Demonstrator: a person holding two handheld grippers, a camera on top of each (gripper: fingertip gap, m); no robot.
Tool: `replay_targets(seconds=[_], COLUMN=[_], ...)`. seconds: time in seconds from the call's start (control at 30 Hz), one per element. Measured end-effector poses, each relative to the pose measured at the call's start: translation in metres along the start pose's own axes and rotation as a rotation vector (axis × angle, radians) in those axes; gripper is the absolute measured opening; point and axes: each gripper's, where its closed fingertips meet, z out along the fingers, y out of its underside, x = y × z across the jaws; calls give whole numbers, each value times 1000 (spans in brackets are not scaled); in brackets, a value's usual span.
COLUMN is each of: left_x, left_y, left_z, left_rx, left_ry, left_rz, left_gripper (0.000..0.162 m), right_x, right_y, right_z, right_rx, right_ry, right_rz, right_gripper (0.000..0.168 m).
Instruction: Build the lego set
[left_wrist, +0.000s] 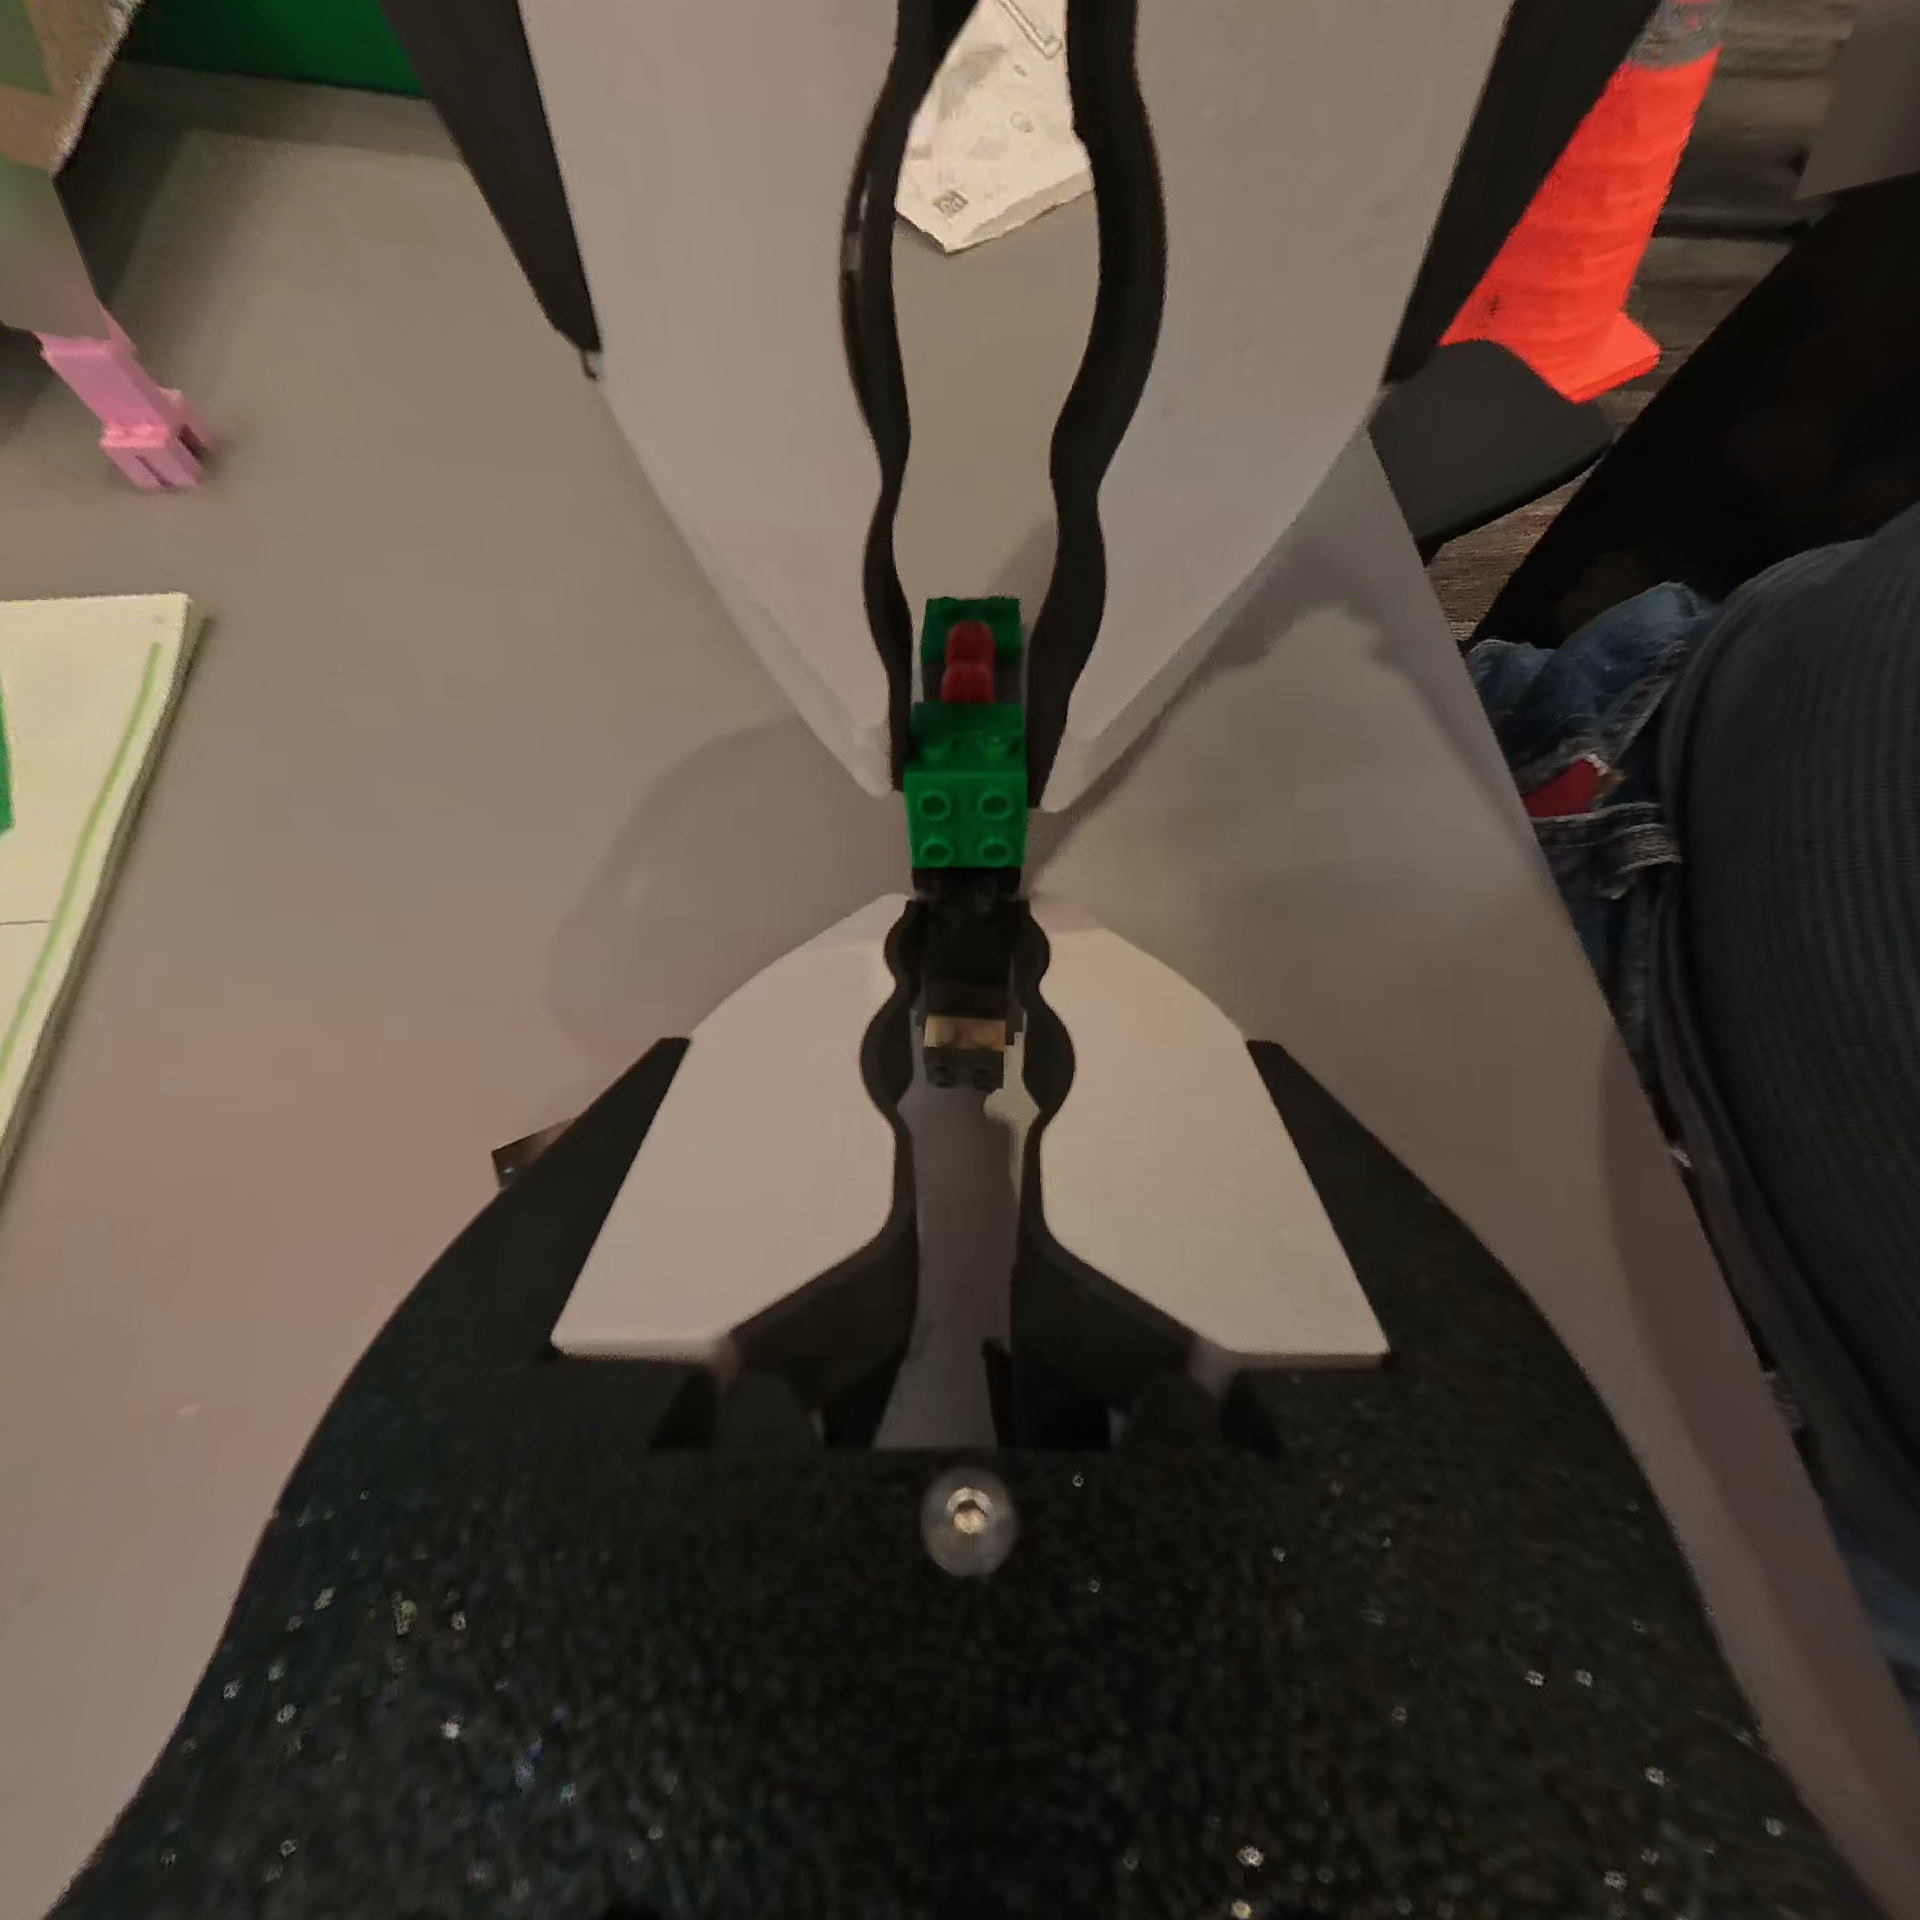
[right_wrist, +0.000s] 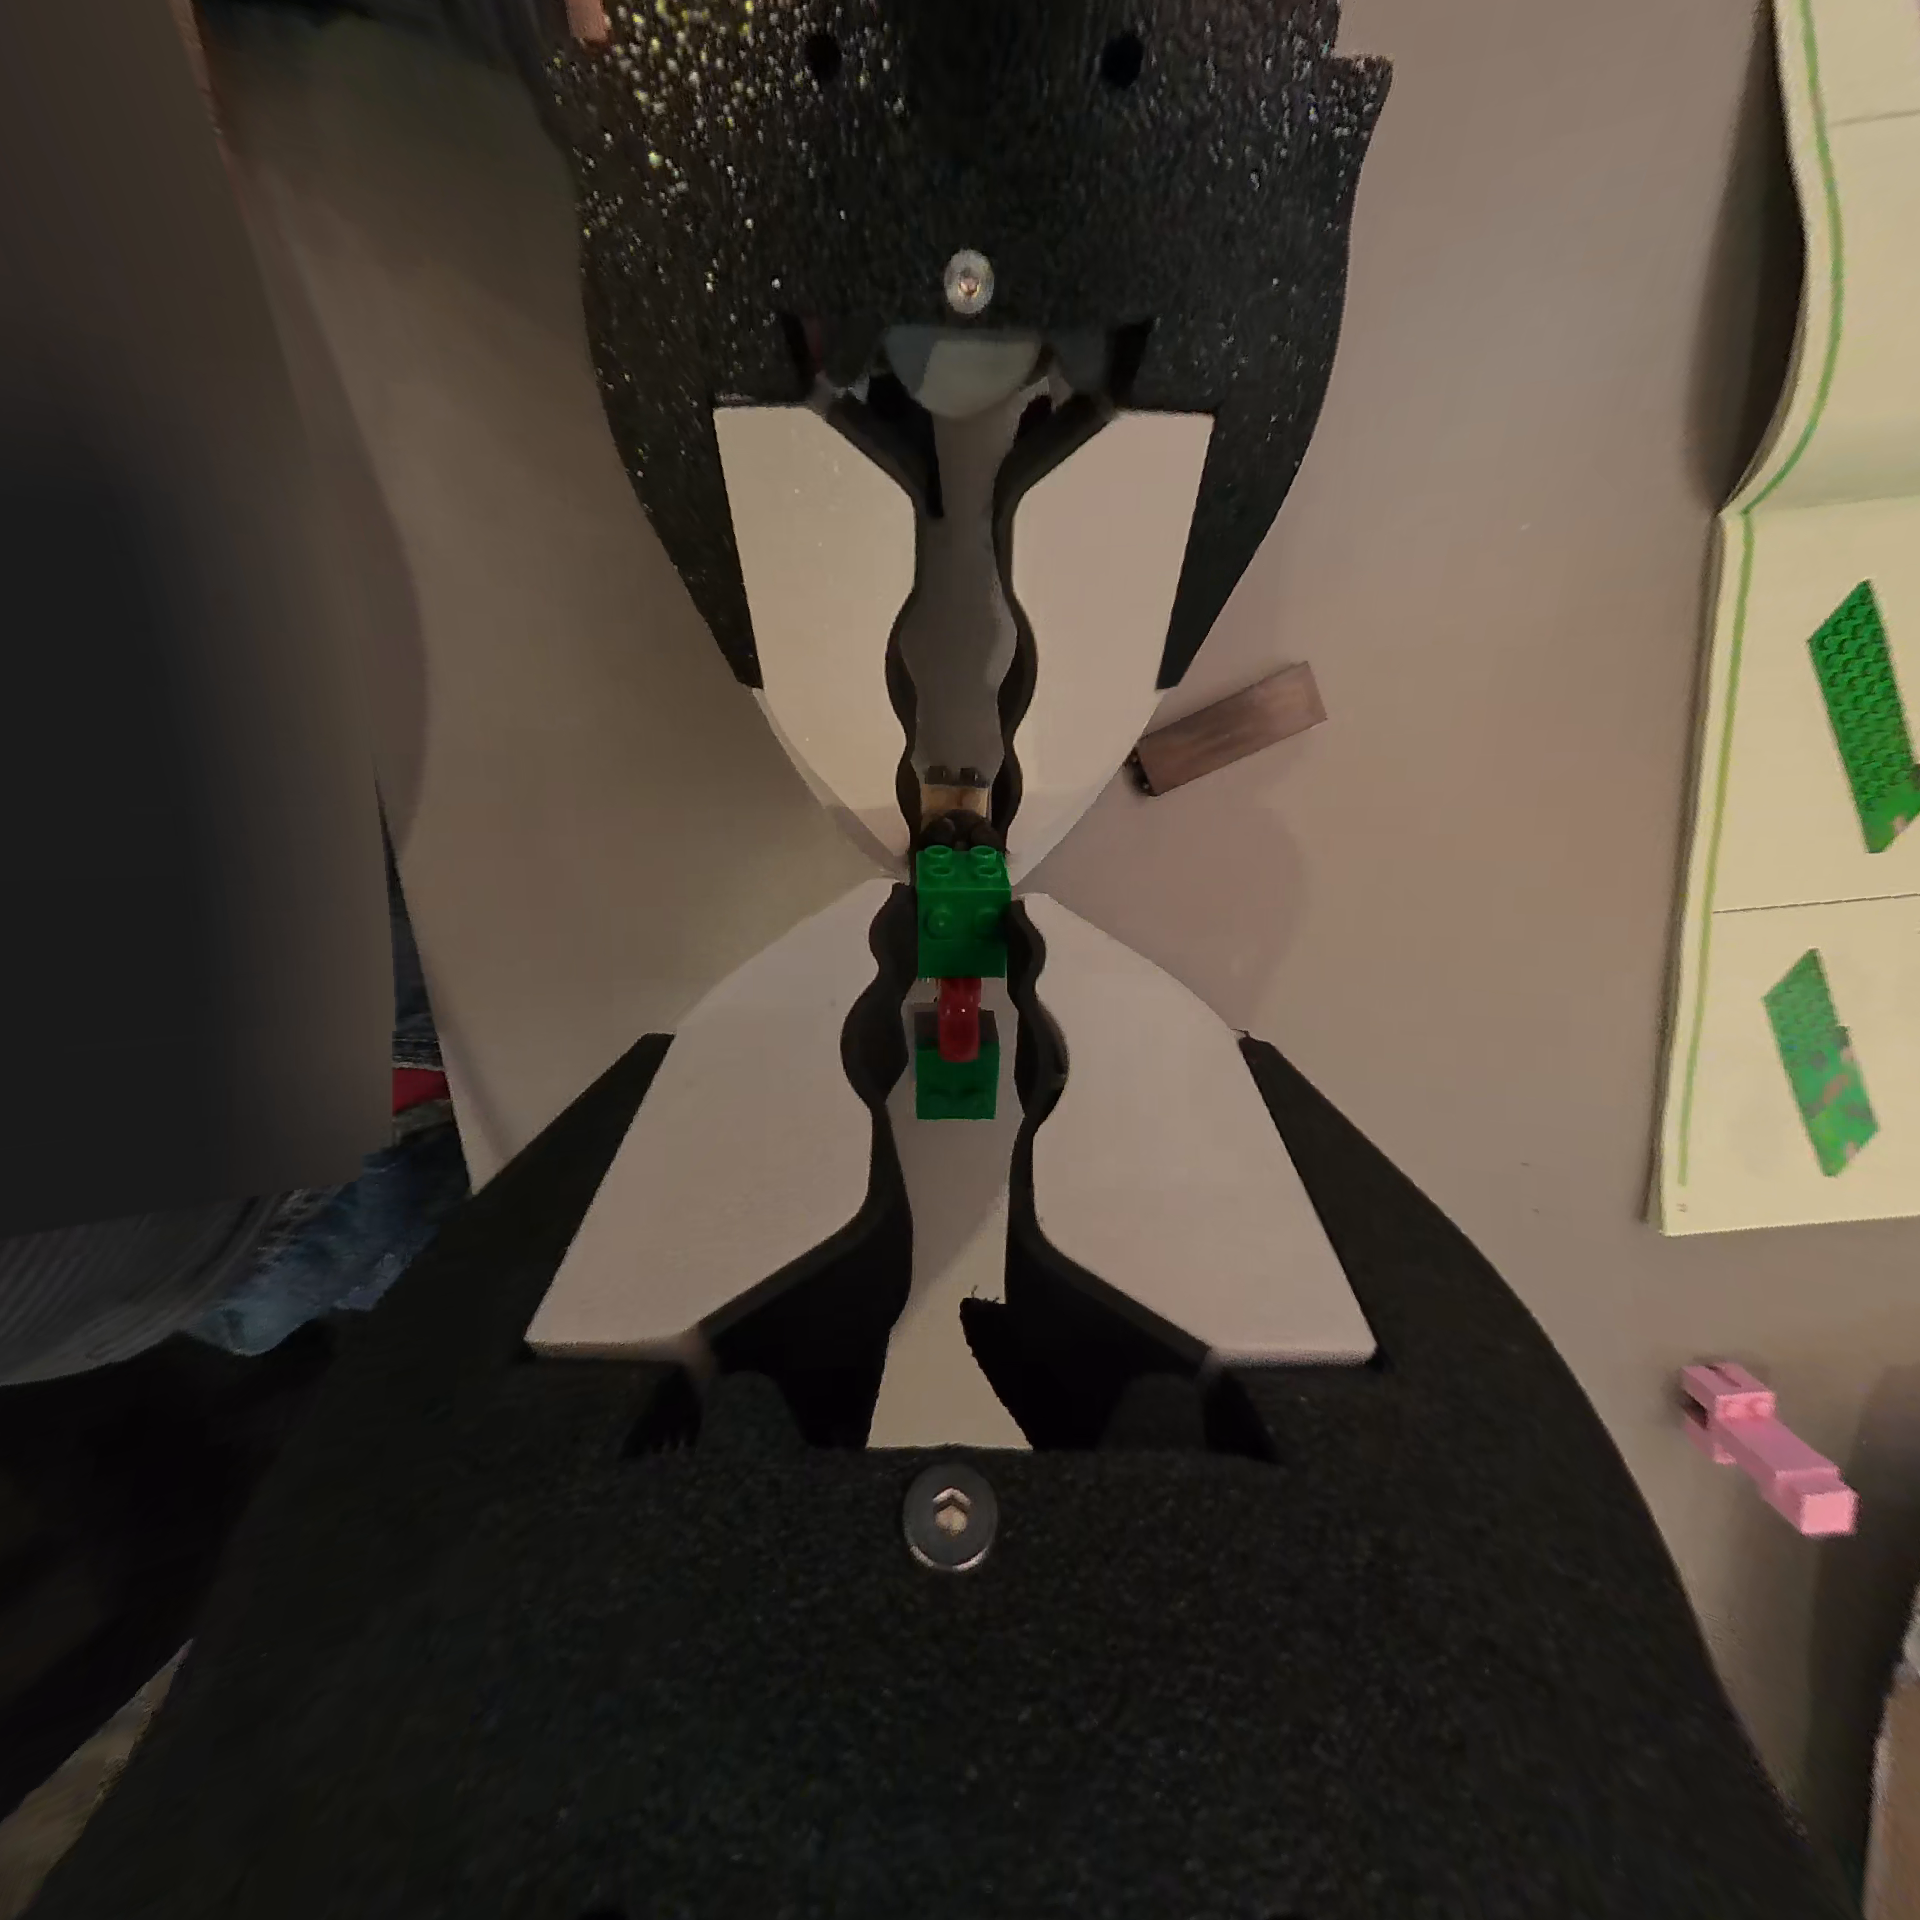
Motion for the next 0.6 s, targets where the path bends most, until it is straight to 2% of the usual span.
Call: replay_targets(seconds=[0.17,0.6], left_x=[-3,-6], left_y=[0,8], left_z=[2,7], left_rx=[-11,-93], left_ry=[-45,-105], left_rz=[33,82], left_gripper=[16,16], right_x=[2,2], right_y=[2,6], right_z=[1,9], right_rx=[-41,-175], right_ry=[59,88], right_rz=[-40,-54], right_gripper=[16,16])
